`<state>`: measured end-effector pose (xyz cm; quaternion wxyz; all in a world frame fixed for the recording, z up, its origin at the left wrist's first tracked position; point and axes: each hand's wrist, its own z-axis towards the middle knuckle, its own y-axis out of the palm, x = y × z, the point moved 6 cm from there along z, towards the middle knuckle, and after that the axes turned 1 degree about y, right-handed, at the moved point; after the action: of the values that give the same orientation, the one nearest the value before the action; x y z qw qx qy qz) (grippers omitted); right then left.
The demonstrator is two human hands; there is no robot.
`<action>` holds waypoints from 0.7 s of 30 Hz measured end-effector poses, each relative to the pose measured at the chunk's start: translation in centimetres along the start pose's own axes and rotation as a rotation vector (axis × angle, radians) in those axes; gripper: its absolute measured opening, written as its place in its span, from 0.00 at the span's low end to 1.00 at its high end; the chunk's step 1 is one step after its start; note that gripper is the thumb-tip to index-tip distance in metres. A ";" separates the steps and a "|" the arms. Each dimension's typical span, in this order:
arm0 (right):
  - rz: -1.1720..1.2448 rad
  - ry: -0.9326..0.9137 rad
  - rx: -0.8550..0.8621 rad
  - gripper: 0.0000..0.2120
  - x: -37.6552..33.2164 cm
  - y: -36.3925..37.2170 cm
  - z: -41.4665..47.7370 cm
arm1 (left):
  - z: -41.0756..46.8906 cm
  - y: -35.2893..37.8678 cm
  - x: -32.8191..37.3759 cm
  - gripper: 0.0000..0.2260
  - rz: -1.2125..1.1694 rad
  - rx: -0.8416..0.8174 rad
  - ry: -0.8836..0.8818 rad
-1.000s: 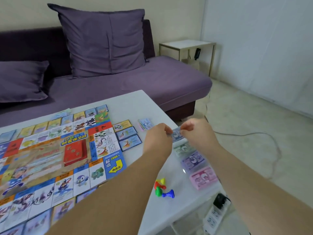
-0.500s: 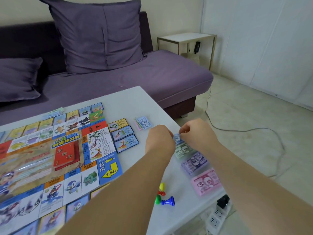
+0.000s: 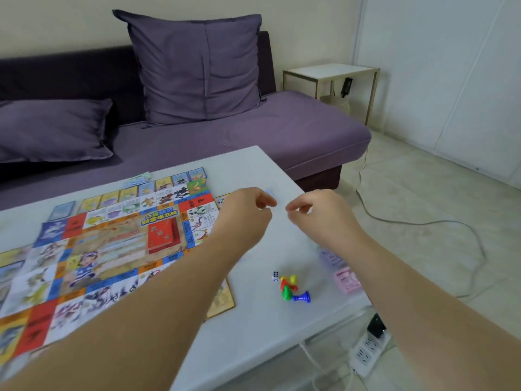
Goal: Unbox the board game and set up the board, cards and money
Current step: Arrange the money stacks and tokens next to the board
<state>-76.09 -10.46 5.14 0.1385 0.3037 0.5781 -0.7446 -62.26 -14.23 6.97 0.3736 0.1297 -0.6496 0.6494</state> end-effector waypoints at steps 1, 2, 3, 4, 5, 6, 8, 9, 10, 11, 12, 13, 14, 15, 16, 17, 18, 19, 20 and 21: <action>0.027 -0.022 -0.021 0.09 -1.4 0.3 -1.1 | -1.3 -1.7 -0.6 0.10 -0.017 0.019 -0.008; 0.060 -0.042 -0.039 0.09 -2.6 0.7 -2.3 | -2.7 -3.2 -1.4 0.10 -0.039 0.034 -0.025; 0.093 -0.065 -0.056 0.09 -3.8 1.2 -3.5 | -4.3 -4.6 -2.3 0.10 -0.058 0.050 -0.048; 0.121 -0.090 -0.071 0.09 -5.0 1.8 -4.8 | -6.1 -6.0 -3.2 0.09 -0.073 0.072 -0.072; 0.137 -0.116 -0.087 0.08 -6.0 2.4 -6.1 | -8.0 -7.3 -4.2 0.09 -0.088 0.095 -0.092; 0.149 -0.142 -0.106 0.08 -7.1 3.0 -7.4 | -9.9 -8.5 -5.4 0.08 -0.106 0.118 -0.113; 0.161 -0.184 -0.156 0.08 -9.0 4.4 -10.0 | -13.7 -10.7 -7.6 0.08 -0.122 0.166 -0.168; 0.169 -0.203 -0.185 0.07 -9.9 5.1 -11.4 | -15.6 -11.7 -8.8 0.08 -0.113 0.195 -0.201; 0.177 -0.227 -0.214 0.07 -11.0 6.0 -12.6 | -17.3 -12.8 -10.2 0.08 -0.104 0.229 -0.235; 0.183 -0.255 -0.244 0.07 -12.1 6.9 -13.8 | -19.0 -13.7 -11.6 0.08 -0.103 0.263 -0.270; 0.185 -0.284 -0.272 0.07 -13.3 7.8 -14.9 | -20.6 -14.6 -12.9 0.08 -0.103 0.294 -0.308; 0.182 -0.312 -0.300 0.07 -14.5 8.8 -15.9 | -22.1 -15.3 -14.2 0.08 -0.103 0.319 -0.342; 0.171 -0.340 -0.326 0.08 -15.5 9.8 -16.8 | -23.4 -15.9 -15.3 0.08 -0.104 0.340 -0.369; 0.152 -0.365 -0.354 0.08 -16.5 10.9 -17.5 | -24.6 -16.4 -16.5 0.08 -0.108 0.362 -0.390; 0.132 -0.387 -0.379 0.08 -17.4 11.9 -18.2 | -25.6 -16.9 -17.5 0.09 -0.111 0.385 -0.412; 0.114 -0.406 -0.397 0.08 -18.2 12.8 -18.8 | -26.5 -17.2 -18.6 0.09 -0.109 0.405 -0.439; 0.099 -0.426 -0.410 0.07 -18.8 13.7 -19.3 | -27.4 -17.5 -19.5 0.09 -0.101 0.420 -0.467; 0.082 -0.443 -0.419 0.07 -19.4 14.4 -19.7 | -28.1 -17.6 -20.4 0.09 -0.092 0.430 -0.491; 0.057 -0.458 -0.418 0.07 -19.9 15.1 -20.0 | -28.9 -17.7 -21.3 0.09 -0.080 0.436 -0.502; 0.016 -0.477 -0.412 0.08 -20.4 15.8 -20.3 | -29.4 -17.7 -22.1 0.09 -0.063 0.437 -0.501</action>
<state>-45.46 1.14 2.34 0.3345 0.0904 0.6656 -0.6610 -26.21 4.26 2.17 0.1855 0.3823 -0.5623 0.7094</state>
